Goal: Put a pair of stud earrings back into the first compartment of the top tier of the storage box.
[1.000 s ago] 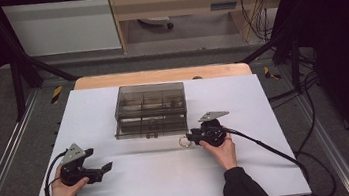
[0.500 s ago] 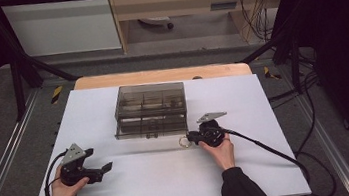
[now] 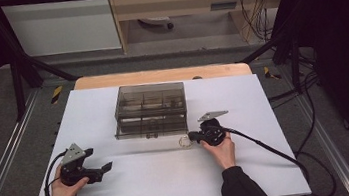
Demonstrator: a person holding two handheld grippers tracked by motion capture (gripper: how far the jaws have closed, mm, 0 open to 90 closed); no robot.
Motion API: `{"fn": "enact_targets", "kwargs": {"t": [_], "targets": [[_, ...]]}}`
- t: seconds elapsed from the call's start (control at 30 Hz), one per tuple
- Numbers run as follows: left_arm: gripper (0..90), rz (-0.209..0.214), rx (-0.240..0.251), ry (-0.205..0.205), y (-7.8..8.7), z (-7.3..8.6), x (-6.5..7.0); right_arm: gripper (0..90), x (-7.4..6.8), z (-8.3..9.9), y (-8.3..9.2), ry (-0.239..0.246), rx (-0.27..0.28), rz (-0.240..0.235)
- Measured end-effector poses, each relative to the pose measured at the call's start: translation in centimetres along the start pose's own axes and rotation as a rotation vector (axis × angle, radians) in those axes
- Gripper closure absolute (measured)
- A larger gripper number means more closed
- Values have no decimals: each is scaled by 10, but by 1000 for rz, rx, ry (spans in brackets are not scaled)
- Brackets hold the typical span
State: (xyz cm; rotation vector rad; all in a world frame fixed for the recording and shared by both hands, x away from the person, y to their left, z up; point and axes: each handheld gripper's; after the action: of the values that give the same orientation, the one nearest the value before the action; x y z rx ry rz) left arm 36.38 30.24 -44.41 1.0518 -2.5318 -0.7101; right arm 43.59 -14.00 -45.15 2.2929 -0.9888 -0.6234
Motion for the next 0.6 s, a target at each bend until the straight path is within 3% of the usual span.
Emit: {"fn": "enact_targets", "kwargs": {"t": [0.33, 0.6], "targets": [[50, 0, -2, -4, 0, 0, 0, 871, -1, -5, 16, 22, -1, -5], [50, -2, -2, -4, 0, 0, 1, 871, -5, -8, 39, 45, -2, 3]]}}
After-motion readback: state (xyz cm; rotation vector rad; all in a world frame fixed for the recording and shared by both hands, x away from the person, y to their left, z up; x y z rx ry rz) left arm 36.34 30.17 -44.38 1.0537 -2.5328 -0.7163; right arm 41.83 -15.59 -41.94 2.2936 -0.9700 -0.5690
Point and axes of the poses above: each handheld gripper's, and its own axes: y roughly backward along the jaws, z roughly out of its underside, x roughly to its right, and after that the axes turned 3 degrees about z, right-handed
